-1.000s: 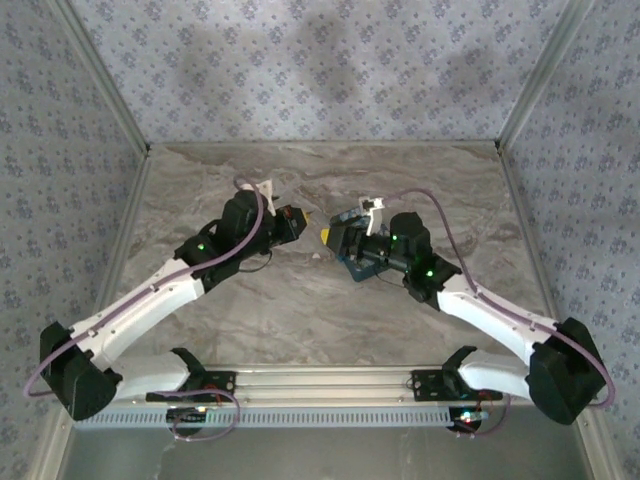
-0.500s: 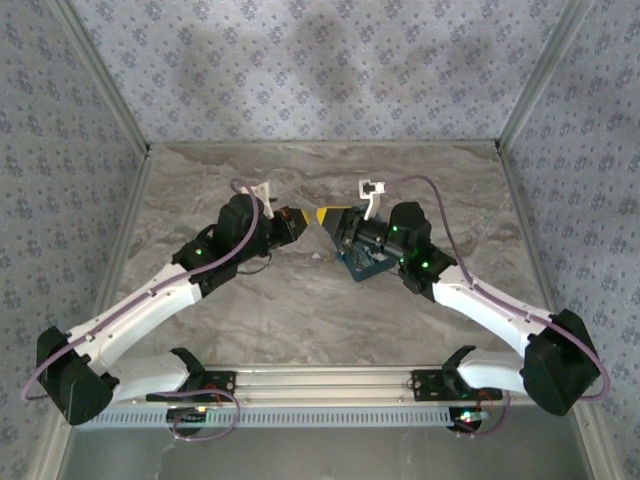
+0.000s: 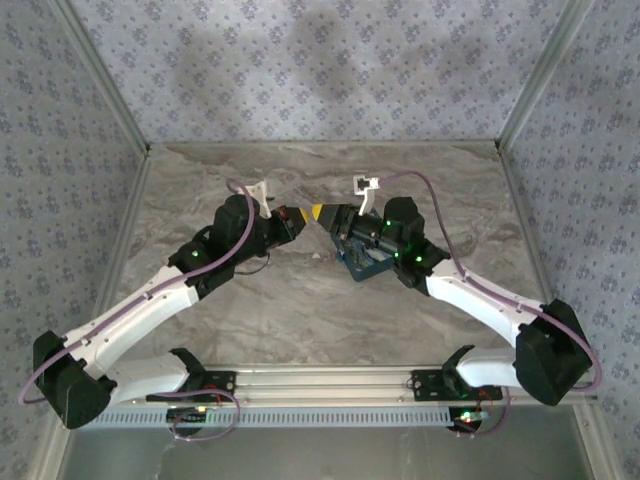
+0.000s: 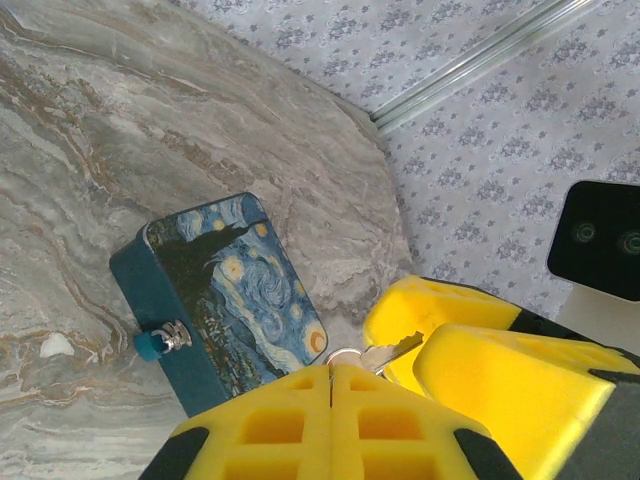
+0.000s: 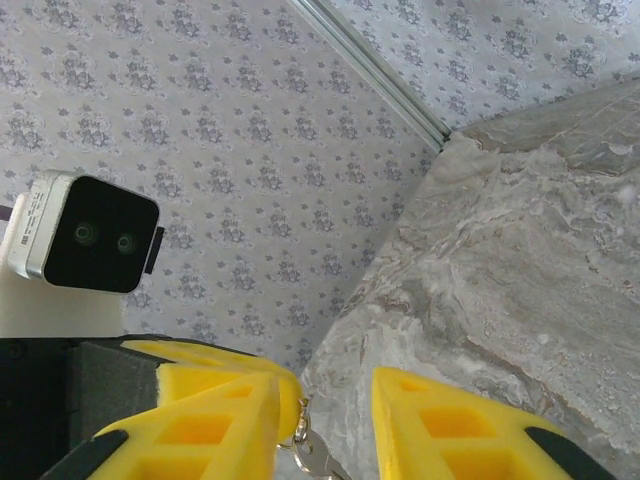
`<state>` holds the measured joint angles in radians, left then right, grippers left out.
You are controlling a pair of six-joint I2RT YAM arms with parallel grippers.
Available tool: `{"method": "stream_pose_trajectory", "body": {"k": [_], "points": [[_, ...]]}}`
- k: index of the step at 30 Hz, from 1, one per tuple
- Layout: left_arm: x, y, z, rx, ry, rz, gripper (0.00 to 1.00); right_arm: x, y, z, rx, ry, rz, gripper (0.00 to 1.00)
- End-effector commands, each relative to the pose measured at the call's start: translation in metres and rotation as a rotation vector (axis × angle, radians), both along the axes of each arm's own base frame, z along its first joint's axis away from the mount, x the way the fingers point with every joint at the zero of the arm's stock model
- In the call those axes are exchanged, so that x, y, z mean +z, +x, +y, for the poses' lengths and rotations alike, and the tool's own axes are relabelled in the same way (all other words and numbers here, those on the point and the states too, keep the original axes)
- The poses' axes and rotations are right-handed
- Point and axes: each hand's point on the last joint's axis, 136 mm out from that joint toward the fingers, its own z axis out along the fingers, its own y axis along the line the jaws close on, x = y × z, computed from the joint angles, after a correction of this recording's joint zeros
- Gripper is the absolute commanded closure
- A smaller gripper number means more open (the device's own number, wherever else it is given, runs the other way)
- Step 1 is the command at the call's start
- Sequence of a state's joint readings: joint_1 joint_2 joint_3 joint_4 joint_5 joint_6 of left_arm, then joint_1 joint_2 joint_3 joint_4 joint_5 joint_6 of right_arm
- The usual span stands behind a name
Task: Unlock the padlock with the key
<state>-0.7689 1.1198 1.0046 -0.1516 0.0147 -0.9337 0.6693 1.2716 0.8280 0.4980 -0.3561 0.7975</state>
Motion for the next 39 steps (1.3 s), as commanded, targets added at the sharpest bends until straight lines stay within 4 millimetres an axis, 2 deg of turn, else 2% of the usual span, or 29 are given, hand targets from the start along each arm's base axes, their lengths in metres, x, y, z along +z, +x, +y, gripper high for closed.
{"method": "stream_pose_trajectory", "body": {"k": [1, 7, 14, 20, 22, 30, 39], "points": [[0.015, -0.004, -0.005, -0.025, -0.058, -0.028, 1.0, 0.024, -0.001, 0.003, 0.016, 0.037, -0.042, 0.7], [0.016, -0.005, -0.008, -0.036, -0.074, -0.026, 1.0, 0.023, 0.001, 0.007, 0.022, 0.03, -0.032, 0.7], [0.017, -0.007, -0.011, -0.051, -0.083, -0.025, 1.0, 0.021, 0.005, 0.008, 0.012, 0.019, -0.026, 0.75], [0.019, -0.008, -0.009, -0.048, -0.09, -0.033, 1.0, 0.015, 0.007, 0.008, 0.005, 0.0, -0.01, 0.7], [0.019, -0.008, -0.009, -0.047, -0.094, -0.035, 1.0, 0.015, 0.007, 0.008, 0.004, -0.002, -0.012, 0.74], [0.022, -0.007, -0.005, -0.025, -0.107, -0.049, 1.0, 0.011, 0.002, 0.017, 0.033, -0.013, 0.001, 0.77], [0.018, -0.008, -0.003, -0.022, -0.102, -0.046, 1.0, 0.01, 0.006, 0.011, 0.018, -0.025, 0.0, 0.9]]}}
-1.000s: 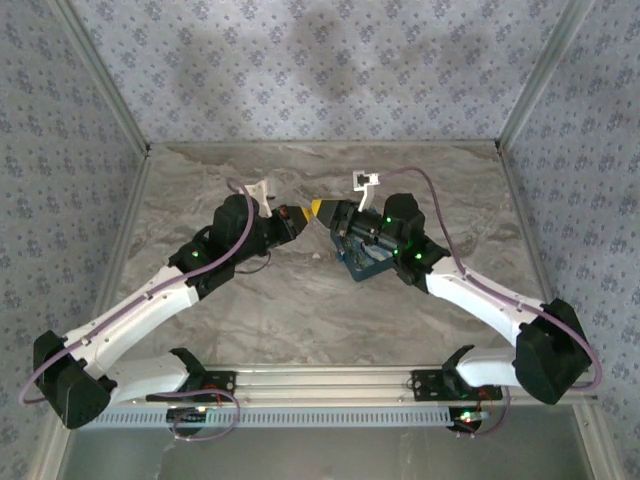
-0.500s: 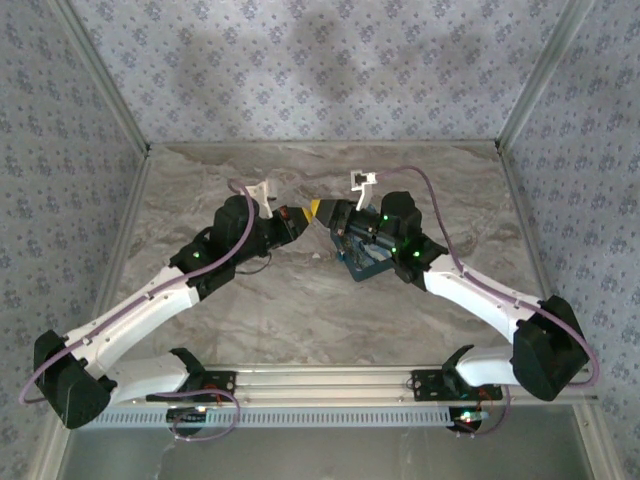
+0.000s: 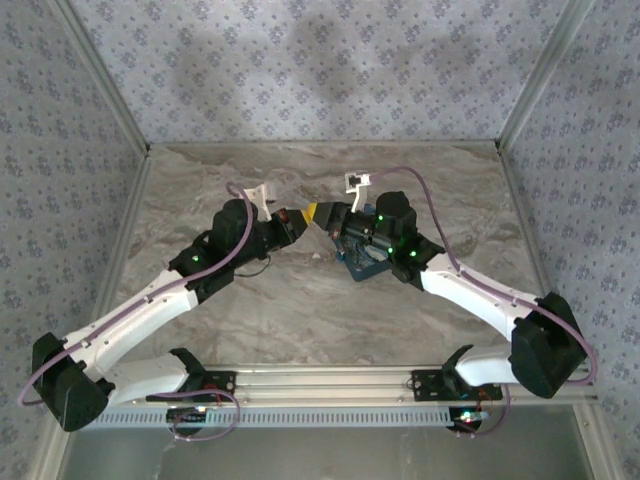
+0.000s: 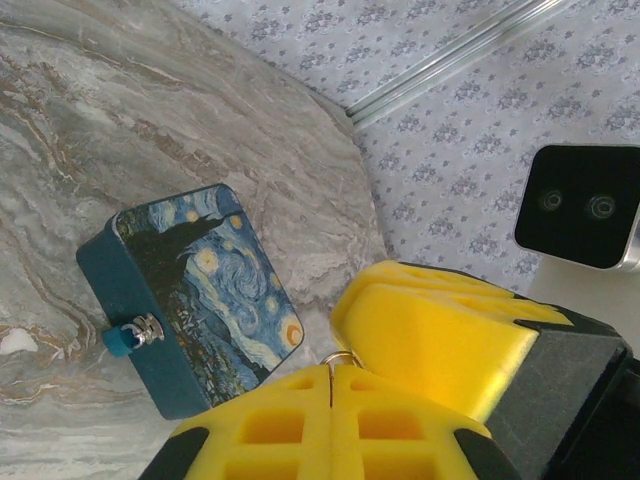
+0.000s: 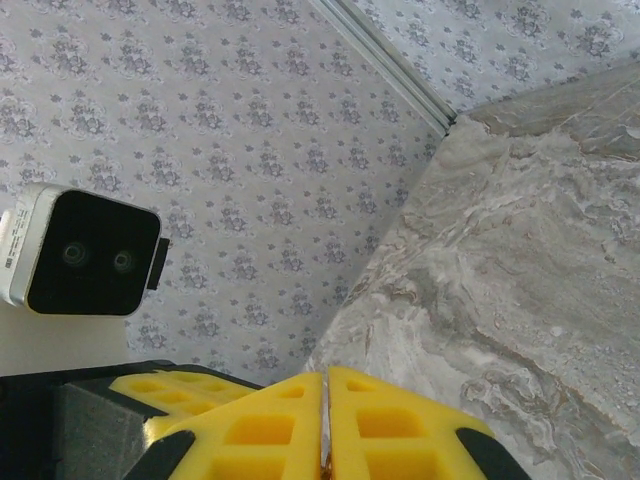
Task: Unlock the padlock with the key
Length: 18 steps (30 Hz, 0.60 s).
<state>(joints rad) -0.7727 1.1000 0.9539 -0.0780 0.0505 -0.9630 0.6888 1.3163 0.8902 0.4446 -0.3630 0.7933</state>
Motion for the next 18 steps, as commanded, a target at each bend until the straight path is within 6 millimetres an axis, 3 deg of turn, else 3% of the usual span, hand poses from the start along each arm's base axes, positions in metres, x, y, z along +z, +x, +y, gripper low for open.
{"method": "stream_pose_trajectory", "body": {"k": [1, 5, 9, 13, 18], "points": [[0.018, -0.003, 0.002, 0.008, -0.044, -0.043, 1.0, 0.011, 0.005, -0.004, -0.012, -0.002, -0.025, 0.92], [0.015, -0.003, 0.003, 0.008, -0.034, -0.04, 1.0, 0.011, 0.006, -0.007, -0.003, -0.006, -0.022, 0.97], [0.016, -0.004, 0.007, 0.012, -0.017, -0.048, 0.79, 0.012, 0.008, -0.012, 0.021, -0.025, -0.017, 0.99], [0.024, -0.006, 0.015, -0.005, 0.001, -0.08, 0.69, 0.015, 0.006, -0.018, 0.096, -0.031, 0.003, 1.0], [0.04, -0.01, 0.012, -0.147, -0.053, -0.116, 0.68, 0.023, -0.006, -0.023, 0.227, -0.034, 0.017, 1.0]]}}
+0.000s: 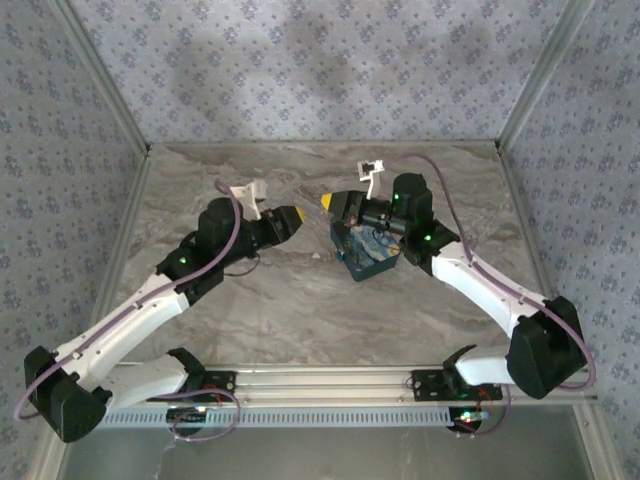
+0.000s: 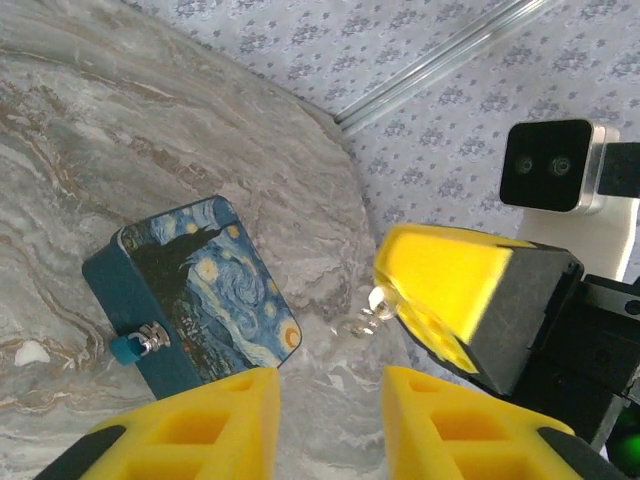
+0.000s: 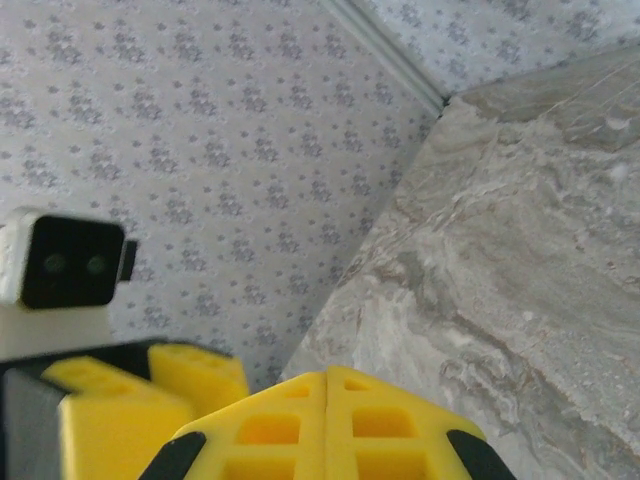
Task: Unlock the padlock with the key
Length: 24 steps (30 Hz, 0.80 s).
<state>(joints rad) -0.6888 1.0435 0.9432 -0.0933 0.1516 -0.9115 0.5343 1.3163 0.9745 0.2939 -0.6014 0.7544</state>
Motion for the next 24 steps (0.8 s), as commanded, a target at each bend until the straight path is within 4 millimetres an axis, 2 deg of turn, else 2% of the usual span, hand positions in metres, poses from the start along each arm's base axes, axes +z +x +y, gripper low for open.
{"method": "stream_pose_trajectory", "body": {"k": [1, 6, 12, 18, 24], "points": [[0.031, -0.012, -0.01, -0.154, -0.048, -0.084, 0.66, 0.017, -0.023, 0.003, 0.167, 0.011, -0.008, 1.0], [0.045, -0.023, -0.022, -0.325, -0.078, -0.129, 0.47, 0.027, -0.032, -0.004, 0.281, 0.036, 0.031, 1.0], [0.047, -0.036, -0.039, -0.491, -0.094, -0.152, 0.43, 0.036, -0.044, 0.0, 0.391, 0.055, 0.053, 1.0], [0.046, -0.04, -0.048, -0.544, -0.111, -0.15, 0.54, 0.035, -0.045, 0.004, 0.417, 0.054, 0.082, 1.0], [0.048, -0.042, -0.057, -0.573, -0.11, -0.158, 0.7, 0.038, -0.05, 0.009, 0.445, 0.059, 0.081, 1.0]]}}
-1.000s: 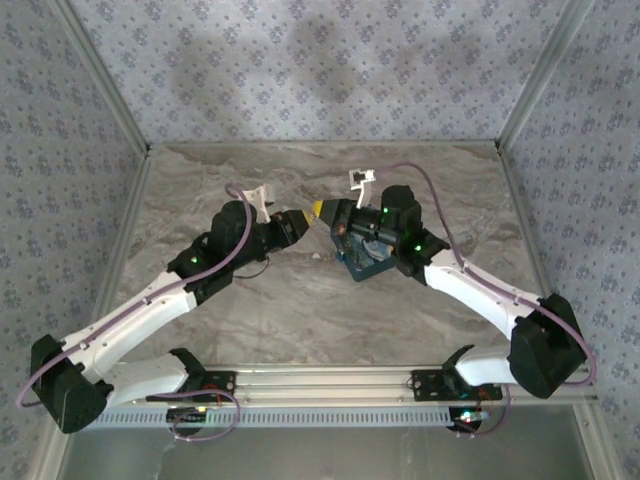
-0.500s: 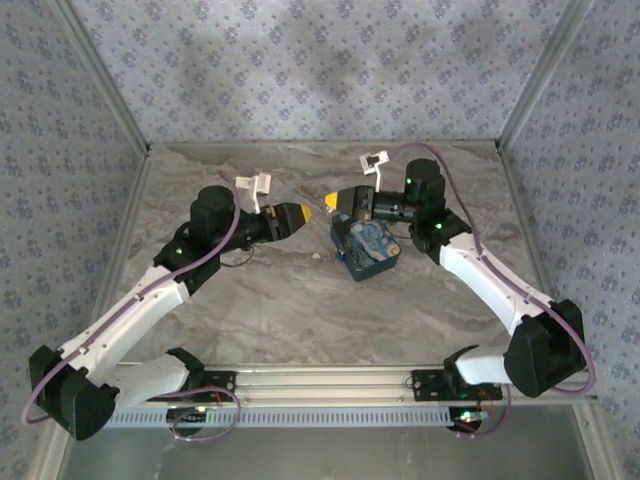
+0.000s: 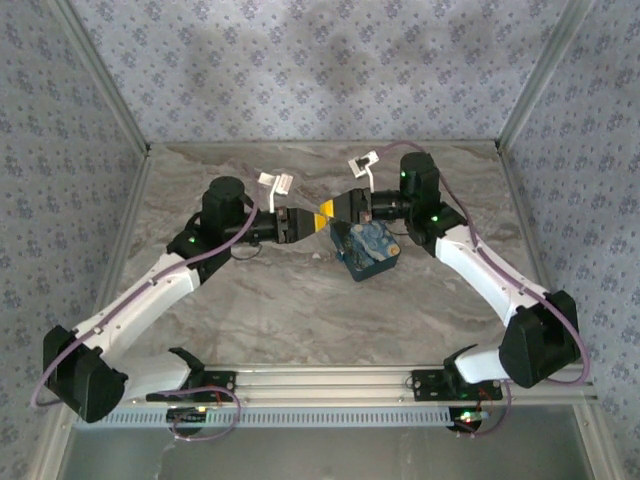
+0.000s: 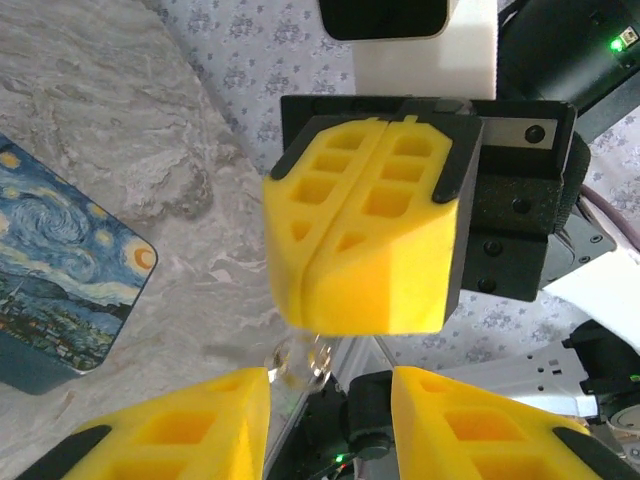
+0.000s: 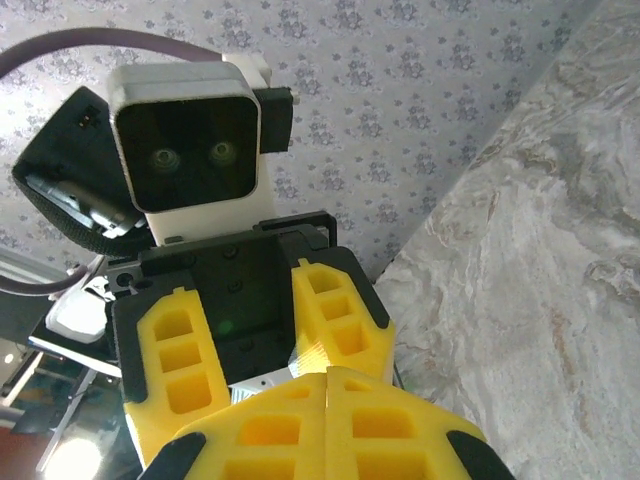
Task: Unlock the padlock with the key
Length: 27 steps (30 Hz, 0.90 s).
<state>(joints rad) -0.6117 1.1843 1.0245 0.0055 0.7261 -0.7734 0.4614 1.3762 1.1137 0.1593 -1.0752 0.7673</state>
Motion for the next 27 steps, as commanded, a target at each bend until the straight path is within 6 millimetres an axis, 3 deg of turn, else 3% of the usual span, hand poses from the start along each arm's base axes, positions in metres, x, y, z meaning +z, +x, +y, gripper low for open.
{"method": "stream_pose_trajectory", "body": {"k": [1, 3, 9, 13, 17, 22, 27], "points": [[0.028, -0.01, -0.01, -0.07, -0.048, -0.084, 0.71, 0.016, -0.007, 0.005, 0.051, 0.023, -0.011, 1.0], [0.028, -0.013, -0.015, -0.09, -0.045, -0.09, 0.74, 0.016, -0.006, 0.005, 0.052, 0.026, -0.008, 1.0], [0.025, -0.014, -0.02, -0.097, -0.035, -0.088, 0.94, 0.018, -0.005, 0.008, 0.057, 0.03, -0.007, 1.0], [0.024, -0.013, -0.019, -0.087, -0.034, -0.09, 1.0, 0.019, -0.007, 0.009, 0.066, 0.028, -0.005, 0.97], [0.025, -0.012, -0.018, -0.074, -0.036, -0.101, 1.0, 0.02, -0.003, 0.007, 0.043, 0.025, -0.006, 0.89], [0.024, -0.007, -0.016, -0.042, -0.035, -0.11, 1.0, 0.024, 0.005, -0.004, -0.038, 0.024, -0.021, 0.61], [0.023, -0.005, -0.015, -0.021, -0.043, -0.111, 1.0, 0.025, 0.01, -0.02, -0.131, 0.034, -0.044, 0.56]]}}
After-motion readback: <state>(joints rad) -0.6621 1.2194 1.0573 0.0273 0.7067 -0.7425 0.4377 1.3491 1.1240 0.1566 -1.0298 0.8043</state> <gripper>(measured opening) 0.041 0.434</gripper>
